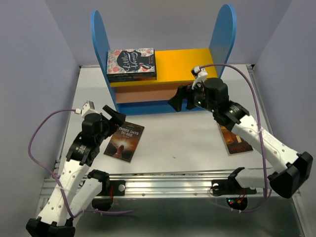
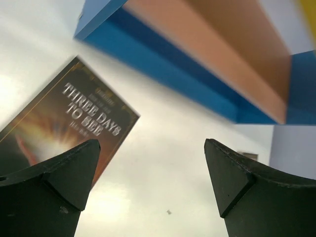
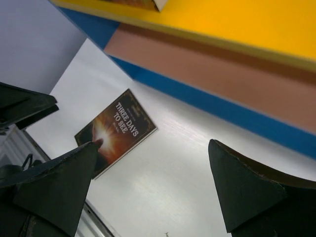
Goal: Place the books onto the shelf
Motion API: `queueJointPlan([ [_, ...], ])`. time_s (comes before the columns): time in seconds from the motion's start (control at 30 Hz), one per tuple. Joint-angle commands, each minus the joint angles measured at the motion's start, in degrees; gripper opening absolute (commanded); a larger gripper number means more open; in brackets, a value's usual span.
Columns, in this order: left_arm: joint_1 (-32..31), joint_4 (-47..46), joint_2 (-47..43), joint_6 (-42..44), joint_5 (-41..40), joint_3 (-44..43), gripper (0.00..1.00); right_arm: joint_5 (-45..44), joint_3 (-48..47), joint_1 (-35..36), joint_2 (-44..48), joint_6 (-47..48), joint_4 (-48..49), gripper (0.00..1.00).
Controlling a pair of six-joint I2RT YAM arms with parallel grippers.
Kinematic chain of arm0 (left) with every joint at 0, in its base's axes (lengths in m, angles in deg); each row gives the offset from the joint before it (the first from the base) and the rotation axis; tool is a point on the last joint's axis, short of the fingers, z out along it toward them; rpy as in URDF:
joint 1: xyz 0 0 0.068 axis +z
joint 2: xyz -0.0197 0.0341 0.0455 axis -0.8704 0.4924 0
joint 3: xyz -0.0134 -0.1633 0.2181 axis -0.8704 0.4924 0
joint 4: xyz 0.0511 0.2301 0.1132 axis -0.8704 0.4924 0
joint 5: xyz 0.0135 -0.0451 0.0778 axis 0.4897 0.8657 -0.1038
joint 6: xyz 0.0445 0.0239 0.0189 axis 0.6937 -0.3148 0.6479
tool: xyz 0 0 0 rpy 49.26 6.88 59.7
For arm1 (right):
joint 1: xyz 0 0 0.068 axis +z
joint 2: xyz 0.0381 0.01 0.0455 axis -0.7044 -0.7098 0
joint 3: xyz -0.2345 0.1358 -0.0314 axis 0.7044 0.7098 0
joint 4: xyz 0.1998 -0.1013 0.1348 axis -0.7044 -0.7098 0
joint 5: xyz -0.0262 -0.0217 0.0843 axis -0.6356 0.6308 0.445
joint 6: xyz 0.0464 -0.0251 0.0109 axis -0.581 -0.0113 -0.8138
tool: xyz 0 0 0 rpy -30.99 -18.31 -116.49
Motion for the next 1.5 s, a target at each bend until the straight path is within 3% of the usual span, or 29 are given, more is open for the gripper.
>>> queueJointPlan([
  [0.0,0.2,2.3,-4.3,-2.8,-1.0,7.1,0.99,1.5,13.6,0.8,5.6,-9.4,7.7,1.00],
  [0.13,0.3,0.2,-2.5,-5.4,-4.9,12.5,0.99,2.6,20.6,5.1,3.6,-13.5,10.8,1.00],
  [0.33,2.0,-8.2,6.6,-7.5,-7.3,14.7,0.99,4.3,25.4,8.2,-6.0,-21.3,24.3,1.00],
  [0.43,6.3,-11.3,11.3,-6.7,-7.1,15.4,0.99,2.5,24.3,9.5,-11.0,-24.5,27.7,1.00],
  [0.5,11.9,-13.1,14.7,-4.5,-2.5,16.3,0.99,3.2,23.8,10.3,-13.5,-27.3,31.6,1.00],
  [0.63,15.4,-15.5,17.2,-3.8,0.3,18.9,0.99,1.1,22.6,13.0,-18.6,-30.6,34.8,1.00],
  [0.93,15.8,-19.0,20.4,-3.8,2.3,22.3,0.74,-0.4,19.5,16.2,-27.9,-37.8,41.5,1.00],
  [1.17,15.8,-22.7,25.5,-2.1,9.1,23.0,0.45,-1.6,17.1,16.7,-32.5,-41.4,41.5,1.00],
  [1.47,15.6,-23.2,20.8,-3.1,16.6,24.8,0.41,-2.6,15.2,17.2,-34.9,-44.9,41.5,1.00],
])
